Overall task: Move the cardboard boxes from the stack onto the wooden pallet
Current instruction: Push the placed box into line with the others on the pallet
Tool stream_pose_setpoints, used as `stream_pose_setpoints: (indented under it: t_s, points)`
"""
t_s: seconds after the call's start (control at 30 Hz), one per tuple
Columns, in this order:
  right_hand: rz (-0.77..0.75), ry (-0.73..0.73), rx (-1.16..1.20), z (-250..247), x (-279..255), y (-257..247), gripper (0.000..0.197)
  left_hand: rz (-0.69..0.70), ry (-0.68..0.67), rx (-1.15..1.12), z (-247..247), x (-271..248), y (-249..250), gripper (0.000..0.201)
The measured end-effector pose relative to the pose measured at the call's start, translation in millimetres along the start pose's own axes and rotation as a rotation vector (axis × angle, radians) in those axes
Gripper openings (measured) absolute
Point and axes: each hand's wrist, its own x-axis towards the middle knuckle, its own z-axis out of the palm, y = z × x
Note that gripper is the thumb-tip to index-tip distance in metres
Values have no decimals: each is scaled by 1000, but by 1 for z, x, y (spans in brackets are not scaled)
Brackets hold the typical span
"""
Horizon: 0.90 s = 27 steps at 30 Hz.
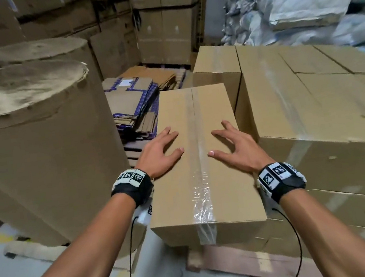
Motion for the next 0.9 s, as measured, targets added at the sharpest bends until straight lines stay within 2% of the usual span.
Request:
stream_pose_setpoints:
  t_s: [0.2, 0.4, 0.67, 0.77, 0.9]
  points:
    - [75, -10, -44, -6, 68, 25, 80, 23, -62, -44, 14, 91, -24, 69]
    - [126, -20, -62, -7, 117, 39, 77, 48, -103, -55, 20, 155, -43, 66]
    - [196, -11, -129, -19, 161, 57, 77, 84, -182, -91, 25, 222, -44, 65]
    - [254, -103, -240, -26, 172, 64, 74, 65, -250, -113, 31, 239, -40, 65]
    - [297, -180, -312, -28, 169, 61, 65, 134, -330, -52, 42, 246, -41, 67]
